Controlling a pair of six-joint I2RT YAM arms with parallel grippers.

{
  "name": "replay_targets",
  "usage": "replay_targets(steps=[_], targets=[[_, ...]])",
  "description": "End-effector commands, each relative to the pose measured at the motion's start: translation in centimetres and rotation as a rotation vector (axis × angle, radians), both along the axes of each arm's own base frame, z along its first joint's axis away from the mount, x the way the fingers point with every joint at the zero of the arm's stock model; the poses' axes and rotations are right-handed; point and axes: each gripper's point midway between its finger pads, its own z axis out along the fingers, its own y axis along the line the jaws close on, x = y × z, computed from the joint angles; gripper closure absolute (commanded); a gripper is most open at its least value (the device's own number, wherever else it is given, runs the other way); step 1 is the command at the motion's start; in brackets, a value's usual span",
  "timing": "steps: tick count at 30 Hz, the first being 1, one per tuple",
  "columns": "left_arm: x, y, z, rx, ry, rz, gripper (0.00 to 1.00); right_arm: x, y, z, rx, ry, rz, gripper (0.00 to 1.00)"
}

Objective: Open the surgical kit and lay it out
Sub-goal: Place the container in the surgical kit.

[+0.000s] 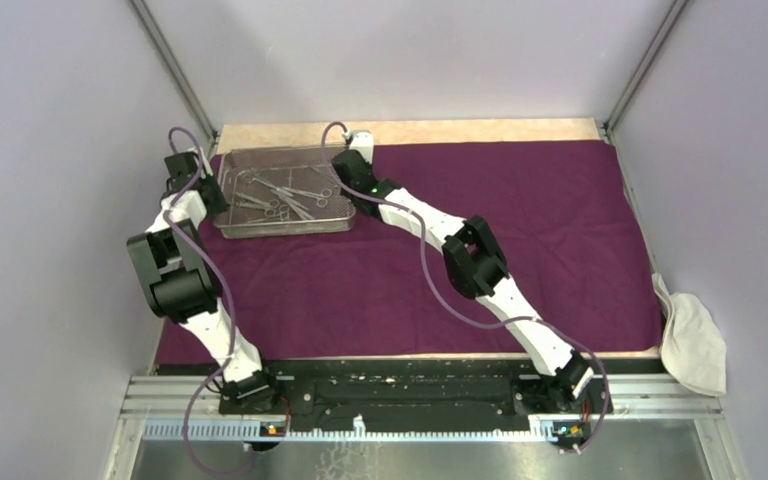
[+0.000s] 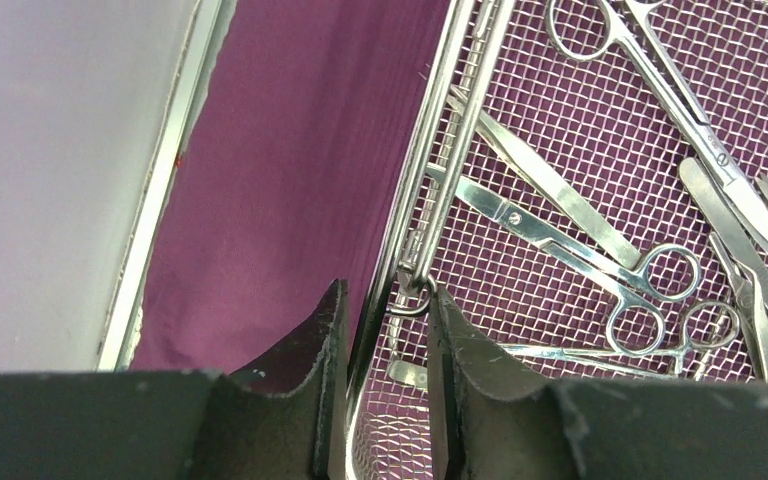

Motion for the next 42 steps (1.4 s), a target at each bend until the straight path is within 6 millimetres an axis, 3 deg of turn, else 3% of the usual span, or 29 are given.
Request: replay_targets(steps=[1,9,13,19,23,27,32,34,37,39,42], targets=[[5.4,6.2,8.5,0.124,-0.301,0.238,1.0,-6.6,11.0,9.4,0.274,-0.117,0.281,1.0],[4.7,6.4,7.7,0.11,-0.284,0.273,0.95,-6.8,12.0,8.8,0.301,-0.109,0.297,1.0],[4.3,6.8,6.6,0.113,-0.255,0.299,0.76,-7.2,12.4,9.0,0.317,-0.102,0.312,0.98],[4.0,6.1,6.5,0.045,-0.244,0.326,0.28,-7.0,11.3,9.9,0.253,-0.124,0.295,0.58],[2.7,5.7,6.4,0.029,-0.214,0.352,0.1,-7.3,10.1,11.4,0.216,-0.12,0.303,0.37],[1.1,5.2,7.4,0.027,-0.191,0.359,0.01,-7.0,7.5,12.7,0.159,-0.09,0.294,0.22],[-2.0,2.8,6.9,-0.054,-0.135,0.367,0.01,-7.1,1.3,14.4,0.069,-0.01,0.268,0.14],[-3.1,1.2,5.6,-0.114,-0.125,0.346,0.01,-7.4,-1.2,14.4,0.052,0.032,0.256,0.11],[-4.0,-0.7,5.4,-0.2,-0.126,0.344,0.01,-7.9,-4.3,13.4,0.039,0.121,0.266,0.11],[-3.9,-2.8,5.8,-0.271,-0.126,0.289,0.03,-9.4,-5.3,12.9,0.021,0.189,0.327,0.11],[-4.1,-6.0,6.6,-0.294,-0.102,0.182,0.04,-13.3,-7.4,11.5,-0.062,0.291,0.424,0.1]])
